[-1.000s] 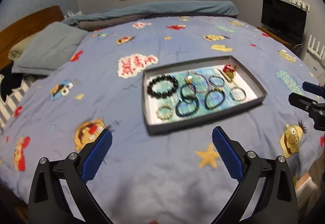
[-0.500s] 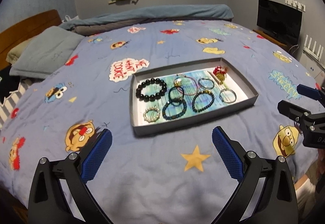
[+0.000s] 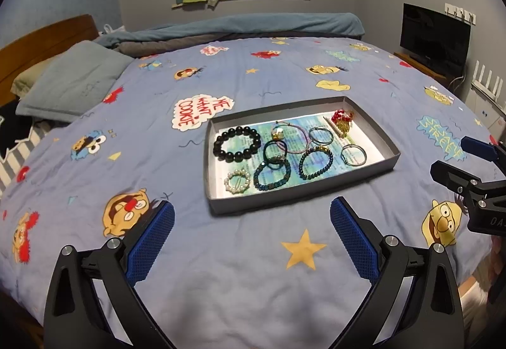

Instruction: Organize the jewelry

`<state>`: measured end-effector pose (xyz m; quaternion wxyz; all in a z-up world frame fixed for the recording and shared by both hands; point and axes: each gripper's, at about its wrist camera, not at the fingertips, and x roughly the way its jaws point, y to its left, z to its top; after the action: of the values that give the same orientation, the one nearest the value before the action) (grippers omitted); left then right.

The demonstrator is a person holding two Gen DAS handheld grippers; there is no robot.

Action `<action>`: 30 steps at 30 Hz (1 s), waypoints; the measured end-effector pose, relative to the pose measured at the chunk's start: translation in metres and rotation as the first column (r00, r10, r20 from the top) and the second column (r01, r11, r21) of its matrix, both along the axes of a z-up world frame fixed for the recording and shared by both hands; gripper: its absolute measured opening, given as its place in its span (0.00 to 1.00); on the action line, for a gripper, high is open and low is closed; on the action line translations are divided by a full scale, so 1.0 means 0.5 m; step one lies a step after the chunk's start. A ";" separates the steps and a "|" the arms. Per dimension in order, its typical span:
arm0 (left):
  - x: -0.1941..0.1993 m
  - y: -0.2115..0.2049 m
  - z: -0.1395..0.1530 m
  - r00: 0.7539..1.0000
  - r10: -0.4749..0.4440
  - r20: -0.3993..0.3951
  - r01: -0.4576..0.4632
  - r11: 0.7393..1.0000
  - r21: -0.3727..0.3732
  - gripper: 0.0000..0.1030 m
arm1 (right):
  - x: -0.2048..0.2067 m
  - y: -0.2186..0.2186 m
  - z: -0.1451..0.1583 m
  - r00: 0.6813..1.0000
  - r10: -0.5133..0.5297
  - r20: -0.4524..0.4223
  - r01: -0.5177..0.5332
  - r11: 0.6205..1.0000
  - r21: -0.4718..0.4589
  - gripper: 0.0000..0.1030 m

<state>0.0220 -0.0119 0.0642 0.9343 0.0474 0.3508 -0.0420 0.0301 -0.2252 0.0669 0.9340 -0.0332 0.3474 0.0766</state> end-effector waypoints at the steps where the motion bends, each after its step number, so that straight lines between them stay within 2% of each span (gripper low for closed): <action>1: 0.000 0.000 -0.001 1.000 -0.001 0.001 0.001 1.000 0.001 0.95 | -0.001 0.000 0.000 1.000 -0.001 -0.001 0.001 1.000 0.001 0.95; 30: -0.001 0.000 -0.009 1.000 -0.003 -0.009 0.003 1.000 0.004 0.95 | 0.000 -0.006 0.000 1.000 -0.007 -0.003 0.007 1.000 -0.002 0.95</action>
<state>0.0214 -0.0118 0.0596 0.9326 0.0497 0.3548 -0.0430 0.0301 -0.2283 0.0672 0.9336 -0.0331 0.3491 0.0730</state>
